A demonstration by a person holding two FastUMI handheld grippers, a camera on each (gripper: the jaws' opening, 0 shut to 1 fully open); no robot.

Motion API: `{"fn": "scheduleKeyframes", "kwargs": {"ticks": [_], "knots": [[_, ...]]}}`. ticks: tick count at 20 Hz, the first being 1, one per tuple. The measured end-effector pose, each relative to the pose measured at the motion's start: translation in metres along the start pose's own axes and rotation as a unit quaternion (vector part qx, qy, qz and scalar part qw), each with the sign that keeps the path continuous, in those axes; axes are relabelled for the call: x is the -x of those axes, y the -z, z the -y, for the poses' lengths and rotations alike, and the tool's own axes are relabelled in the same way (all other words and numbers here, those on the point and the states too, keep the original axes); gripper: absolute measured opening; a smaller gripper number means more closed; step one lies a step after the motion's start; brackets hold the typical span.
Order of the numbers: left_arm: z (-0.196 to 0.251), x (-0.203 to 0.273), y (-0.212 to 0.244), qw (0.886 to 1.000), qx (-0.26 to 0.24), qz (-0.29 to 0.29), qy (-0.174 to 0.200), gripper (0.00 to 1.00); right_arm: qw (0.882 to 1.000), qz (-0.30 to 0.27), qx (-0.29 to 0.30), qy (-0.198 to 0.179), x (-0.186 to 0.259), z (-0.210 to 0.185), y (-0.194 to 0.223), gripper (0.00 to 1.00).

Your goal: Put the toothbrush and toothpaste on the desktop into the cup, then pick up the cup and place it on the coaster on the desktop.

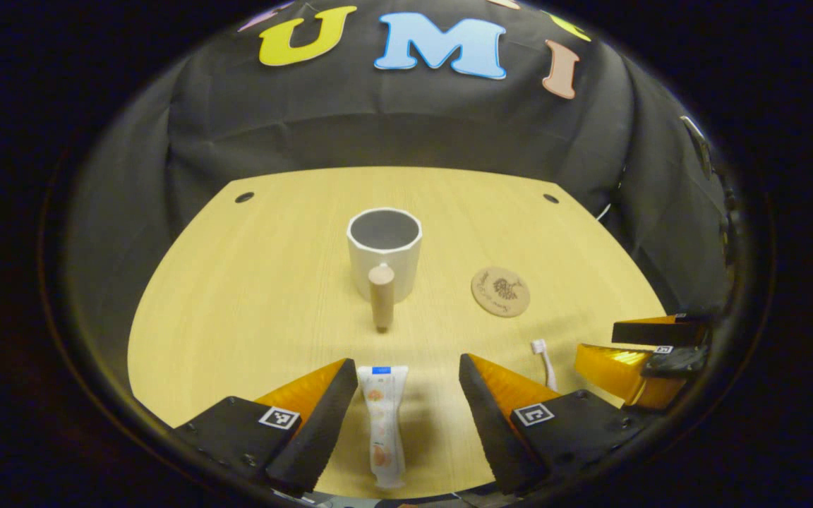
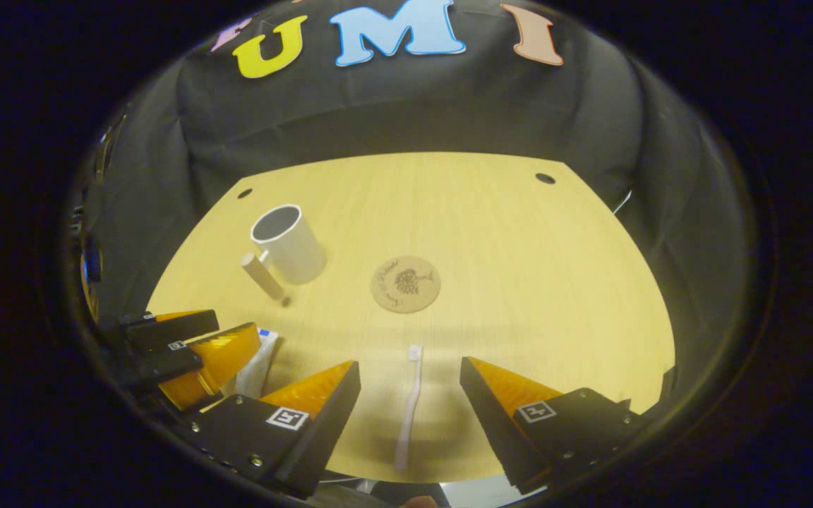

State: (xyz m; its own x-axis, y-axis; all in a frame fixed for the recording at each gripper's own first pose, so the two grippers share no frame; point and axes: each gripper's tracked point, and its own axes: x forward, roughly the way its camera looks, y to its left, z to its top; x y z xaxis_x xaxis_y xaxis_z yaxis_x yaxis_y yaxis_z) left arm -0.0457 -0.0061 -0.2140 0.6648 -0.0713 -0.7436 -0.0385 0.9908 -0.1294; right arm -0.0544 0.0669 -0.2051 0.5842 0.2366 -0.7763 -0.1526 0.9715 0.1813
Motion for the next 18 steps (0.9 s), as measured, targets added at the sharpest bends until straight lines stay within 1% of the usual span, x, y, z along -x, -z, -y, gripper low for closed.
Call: {"fn": "scheduleKeyframes", "kwargs": {"ticks": [4,8,10,14,15,16,18], "knots": [[-0.004,-0.008,0.038,0.996,0.008,-0.086,-0.004,0.95,0.998,-0.063,0.0,-0.001,-0.013,0.0,0.03,0.91],[-0.01,-0.014,0.062,0.99,0.021,-0.142,-0.011,0.96,0.994,-0.11,0.012,0.009,-0.025,0.003,0.051,0.92],[-0.014,-0.019,0.071,0.986,0.026,-0.164,-0.016,0.96,0.992,-0.129,0.013,0.012,-0.032,0.004,0.058,0.92],[-0.019,-0.026,0.082,0.979,0.042,-0.197,-0.017,0.96,0.987,-0.162,0.005,0.006,-0.041,0.001,0.069,0.92],[-0.02,-0.027,0.084,0.978,0.043,-0.204,-0.016,0.96,0.986,-0.168,0.005,0.006,-0.043,0.001,0.069,0.86],[-0.02,-0.03,0.088,0.977,0.044,-0.21,-0.016,0.96,0.985,-0.174,0.006,0.006,-0.046,0.001,0.071,0.92],[-0.022,-0.032,0.089,0.975,0.036,-0.219,-0.02,0.96,0.983,-0.183,0.003,0.007,-0.05,0.0,0.073,0.92]]}}
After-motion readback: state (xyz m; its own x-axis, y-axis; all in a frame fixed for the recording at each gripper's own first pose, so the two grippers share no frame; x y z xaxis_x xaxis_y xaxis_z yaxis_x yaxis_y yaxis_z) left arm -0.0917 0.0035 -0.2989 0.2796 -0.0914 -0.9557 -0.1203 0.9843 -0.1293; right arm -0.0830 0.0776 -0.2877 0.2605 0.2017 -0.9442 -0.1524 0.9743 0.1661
